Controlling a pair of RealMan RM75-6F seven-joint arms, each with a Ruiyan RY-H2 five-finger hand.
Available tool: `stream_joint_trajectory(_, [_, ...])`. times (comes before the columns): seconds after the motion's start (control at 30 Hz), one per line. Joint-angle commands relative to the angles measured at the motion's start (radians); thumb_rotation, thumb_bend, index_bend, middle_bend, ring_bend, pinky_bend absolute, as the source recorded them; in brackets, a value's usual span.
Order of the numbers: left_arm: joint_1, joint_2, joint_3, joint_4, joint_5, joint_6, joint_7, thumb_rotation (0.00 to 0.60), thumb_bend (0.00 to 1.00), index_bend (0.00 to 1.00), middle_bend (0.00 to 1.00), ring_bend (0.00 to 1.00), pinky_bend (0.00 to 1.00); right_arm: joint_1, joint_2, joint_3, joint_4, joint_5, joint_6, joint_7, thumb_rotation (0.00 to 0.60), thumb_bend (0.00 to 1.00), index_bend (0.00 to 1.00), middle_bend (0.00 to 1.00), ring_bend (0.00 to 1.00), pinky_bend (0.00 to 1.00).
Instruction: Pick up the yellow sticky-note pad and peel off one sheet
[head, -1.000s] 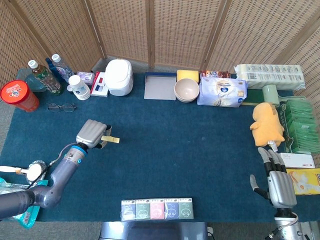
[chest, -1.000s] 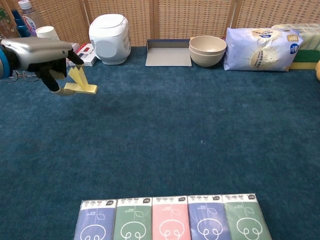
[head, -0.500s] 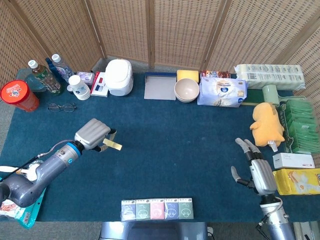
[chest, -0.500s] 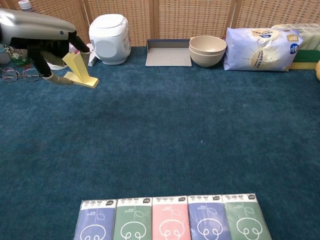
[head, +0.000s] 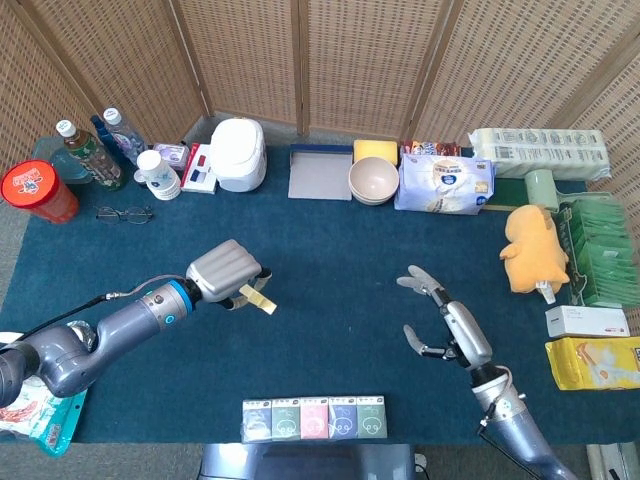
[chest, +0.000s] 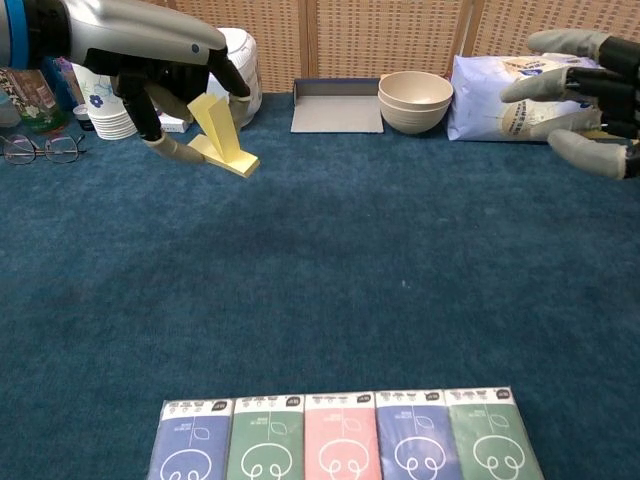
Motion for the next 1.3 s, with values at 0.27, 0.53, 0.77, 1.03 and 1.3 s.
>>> stream_joint_trajectory(0.27, [-0.068,-0.016,-0.02,-0.026,-0.042,-0.053,0.037,0.6,0.35,0.65,1.0,1.0,0.95,0.057,-0.072,0.028,0.05,0.048,-0.034,-0.034,0.6,0.46,0.05,0.48,0.45,0.48])
stream_joint_trajectory(0.53, [-0.106,-0.026,-0.025,-0.04,-0.085,-0.064,0.088,0.6,0.35,0.65,1.0,1.0,0.96,0.086,-0.108,0.032,0.076,0.069,-0.049,-0.036,0.6,0.46,0.13,0.68,0.78,0.65])
stream_joint_trajectory(0.77, [-0.124,-0.034,-0.014,-0.034,-0.084,-0.037,0.167,0.6,0.35,0.65,1.0,1.0,0.96,0.097,-0.127,0.027,0.079,0.075,-0.047,-0.046,0.6,0.46,0.23,0.76,0.89,0.85])
stream_joint_trajectory(1.03, [-0.13,-0.048,0.0,-0.022,-0.104,-0.006,0.229,0.6,0.35,0.65,1.0,1.0,0.95,0.11,-0.143,0.013,0.081,0.077,-0.055,-0.028,0.6,0.45,0.27,0.82,0.96,0.86])
stream_joint_trajectory(1.3, [-0.145,-0.073,0.007,-0.001,-0.128,0.001,0.26,0.6,0.35,0.65,1.0,1.0,0.96,0.135,-0.142,0.006,0.069,0.079,-0.086,-0.01,0.6,0.45,0.26,0.83,0.96,0.86])
